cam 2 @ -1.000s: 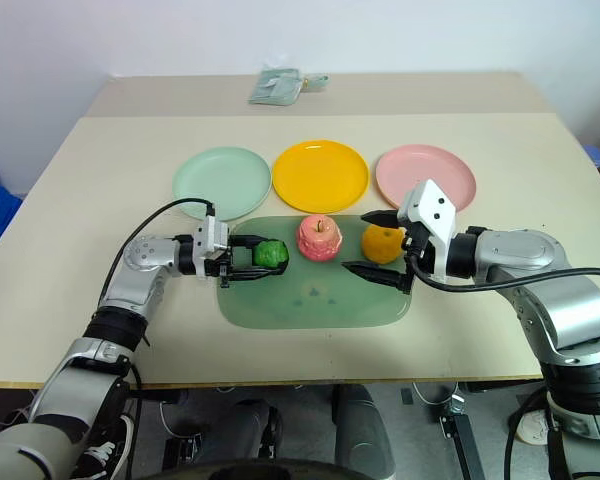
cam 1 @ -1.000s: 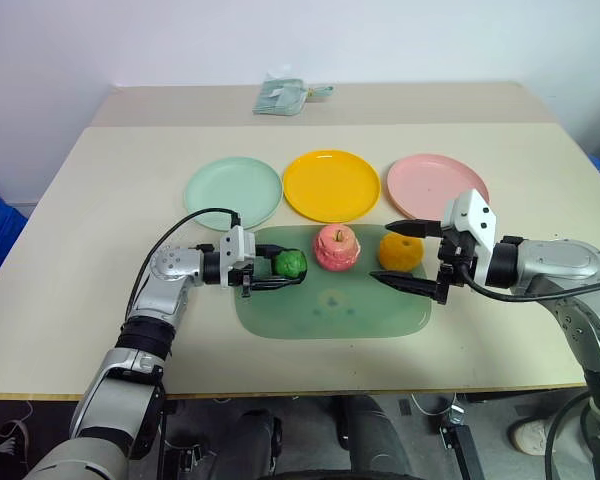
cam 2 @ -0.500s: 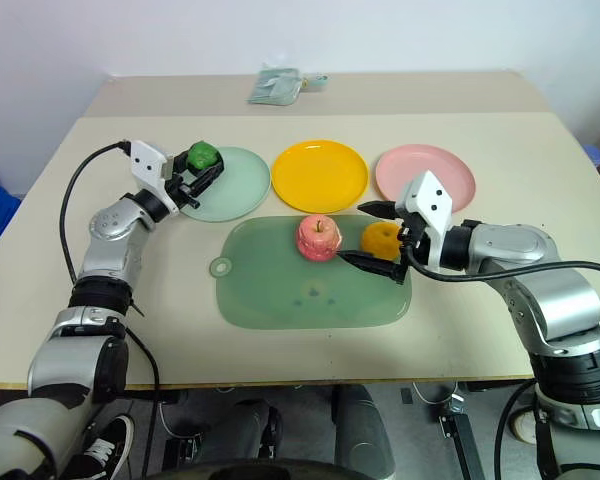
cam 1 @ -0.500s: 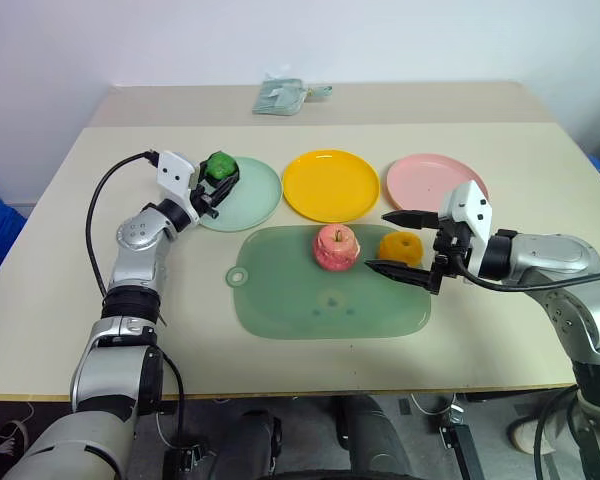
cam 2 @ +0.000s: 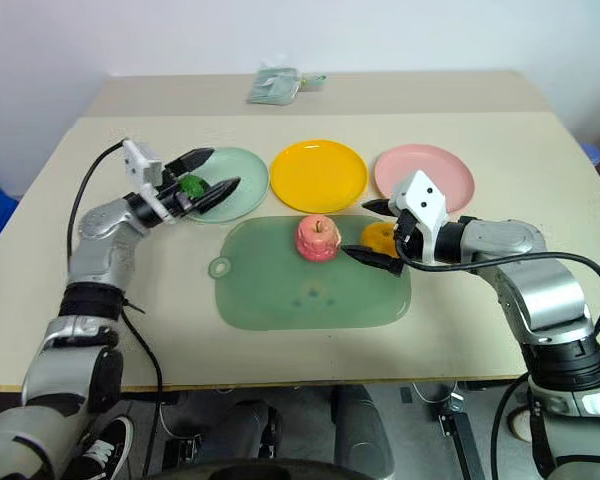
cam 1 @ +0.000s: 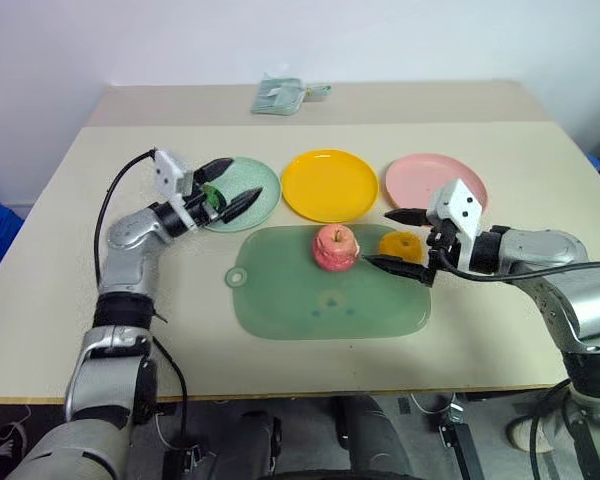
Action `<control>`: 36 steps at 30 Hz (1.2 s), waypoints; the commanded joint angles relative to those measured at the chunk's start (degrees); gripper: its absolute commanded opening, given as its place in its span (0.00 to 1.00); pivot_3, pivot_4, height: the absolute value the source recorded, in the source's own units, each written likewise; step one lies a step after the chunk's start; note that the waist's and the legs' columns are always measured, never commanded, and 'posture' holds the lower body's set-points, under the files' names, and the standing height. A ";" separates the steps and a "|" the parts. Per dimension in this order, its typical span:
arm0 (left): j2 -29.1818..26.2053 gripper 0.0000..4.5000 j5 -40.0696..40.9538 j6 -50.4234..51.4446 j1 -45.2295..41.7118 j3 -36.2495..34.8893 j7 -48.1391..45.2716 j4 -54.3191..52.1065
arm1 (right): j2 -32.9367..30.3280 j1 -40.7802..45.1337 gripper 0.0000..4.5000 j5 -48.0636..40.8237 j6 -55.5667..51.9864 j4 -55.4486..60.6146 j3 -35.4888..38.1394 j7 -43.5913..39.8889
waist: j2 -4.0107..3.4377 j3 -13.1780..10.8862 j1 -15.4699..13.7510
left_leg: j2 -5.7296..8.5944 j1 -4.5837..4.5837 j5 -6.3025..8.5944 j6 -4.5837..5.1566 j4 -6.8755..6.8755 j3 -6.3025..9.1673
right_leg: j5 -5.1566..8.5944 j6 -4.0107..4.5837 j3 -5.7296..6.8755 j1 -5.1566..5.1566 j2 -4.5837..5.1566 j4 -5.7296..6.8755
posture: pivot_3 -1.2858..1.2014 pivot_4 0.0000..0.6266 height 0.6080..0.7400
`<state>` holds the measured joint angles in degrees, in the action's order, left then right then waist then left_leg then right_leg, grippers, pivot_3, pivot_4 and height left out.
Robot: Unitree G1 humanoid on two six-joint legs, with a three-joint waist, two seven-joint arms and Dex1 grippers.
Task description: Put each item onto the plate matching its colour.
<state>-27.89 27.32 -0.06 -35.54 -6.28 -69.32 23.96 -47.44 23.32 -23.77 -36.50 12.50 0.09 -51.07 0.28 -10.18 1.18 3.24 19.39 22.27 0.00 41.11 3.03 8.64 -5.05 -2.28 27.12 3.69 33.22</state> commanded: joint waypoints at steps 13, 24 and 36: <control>-9.15 1.00 6.24 14.16 6.05 0.52 -14.09 -13.75 | 5.22 3.53 0.71 2.13 -7.46 -6.38 -1.67 5.14 | 0.00 0.00 -0.46 | -0.04 -0.01 -0.03 -0.06 0.04 0.08 | 0.00 0.00 0.08 -0.04 -0.05 0.01 | 0.52 0.24 1.00; -6.01 1.00 2.46 7.45 3.22 -2.08 -3.47 -9.14 | 18.85 22.26 0.63 8.46 12.19 -23.77 0.46 15.94 | 0.00 0.00 0.02 | -0.05 -0.02 -0.08 -0.15 0.01 0.05 | 0.00 0.00 0.05 0.06 -0.07 0.02 | 0.52 0.24 1.00; -5.57 1.00 -1.50 1.97 3.85 -1.55 0.50 -9.18 | 30.97 39.96 0.99 14.18 34.11 -64.22 1.15 17.52 | -0.03 -0.01 0.96 | 0.06 0.16 -0.09 -0.17 -0.08 0.14 | 0.00 0.04 0.07 0.21 0.04 0.03 | 0.52 0.24 1.00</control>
<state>-32.98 24.47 2.36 -31.61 -6.42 -68.61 17.26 -16.15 61.14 -9.12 -4.73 -51.50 -0.96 -33.27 0.25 -10.19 2.14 3.30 19.54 22.17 -0.16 41.01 3.19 8.65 -5.01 -2.20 27.34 3.72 33.25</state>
